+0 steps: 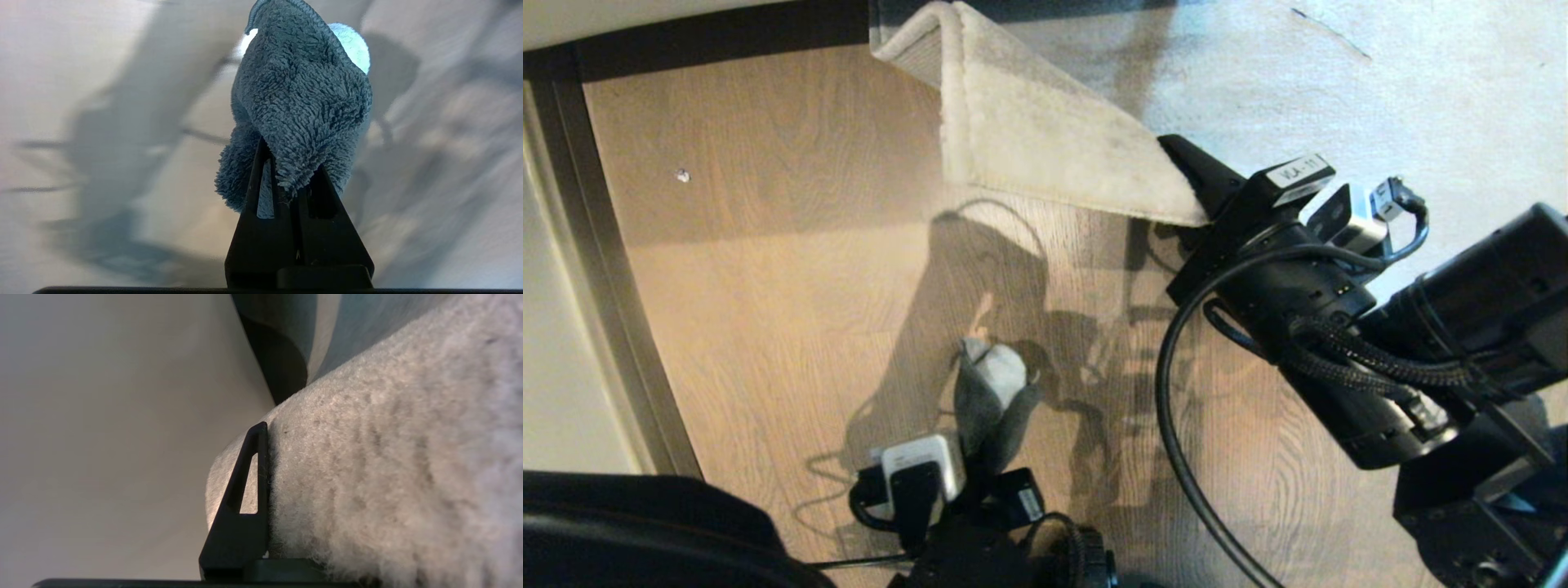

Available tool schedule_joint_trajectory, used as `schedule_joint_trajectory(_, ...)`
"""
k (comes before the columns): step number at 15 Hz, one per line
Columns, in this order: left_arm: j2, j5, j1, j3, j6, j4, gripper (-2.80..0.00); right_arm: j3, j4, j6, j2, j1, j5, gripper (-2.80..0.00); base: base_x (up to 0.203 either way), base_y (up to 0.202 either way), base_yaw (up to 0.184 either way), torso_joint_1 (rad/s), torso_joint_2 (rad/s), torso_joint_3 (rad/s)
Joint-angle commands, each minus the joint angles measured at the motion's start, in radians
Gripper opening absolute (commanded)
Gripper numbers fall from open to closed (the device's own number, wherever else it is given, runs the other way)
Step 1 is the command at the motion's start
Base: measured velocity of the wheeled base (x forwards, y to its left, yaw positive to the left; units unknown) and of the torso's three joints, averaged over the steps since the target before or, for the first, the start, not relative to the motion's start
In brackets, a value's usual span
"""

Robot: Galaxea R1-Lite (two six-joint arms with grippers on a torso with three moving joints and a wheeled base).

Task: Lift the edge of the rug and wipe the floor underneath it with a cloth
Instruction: Wipe the floor under the carpet with a rag

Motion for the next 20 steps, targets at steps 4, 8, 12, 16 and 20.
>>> schedule_joint_trajectory(4,0.227,0.004,-0.009,-0.441,0.108,-0.048,-2.8,0.018,-0.042,0.007,-0.002,-0.034,-0.003,-2.8,0.0,0.0,0.0,0.0,0.0,0.0)
schedule_joint_trajectory(8,0.302,0.004,0.059,-0.479,0.099,-0.048,-2.8,0.016,-0.043,0.008,-0.003,-0.04,-0.003,-2.8,0.0,0.0,0.0,0.0,0.0,0.0)
schedule_joint_trajectory(12,0.265,0.004,0.207,-0.472,0.087,-0.048,-2.8,0.016,-0.044,0.007,-0.005,-0.043,-0.003,-2.8,0.0,0.0,0.0,0.0,0.0,0.0)
schedule_joint_trajectory(16,0.159,-0.001,0.323,-0.45,0.101,-0.048,-2.8,0.015,-0.044,0.007,-0.015,-0.043,-0.003,-2.8,0.0,0.0,0.0,0.0,0.0,0.0)
schedule_joint_trajectory(20,0.006,-0.026,0.346,-0.26,0.123,-0.048,-2.8,0.018,-0.044,0.007,-0.032,-0.042,-0.003,-2.8,0.0,0.0,0.0,0.0,0.0,0.0)
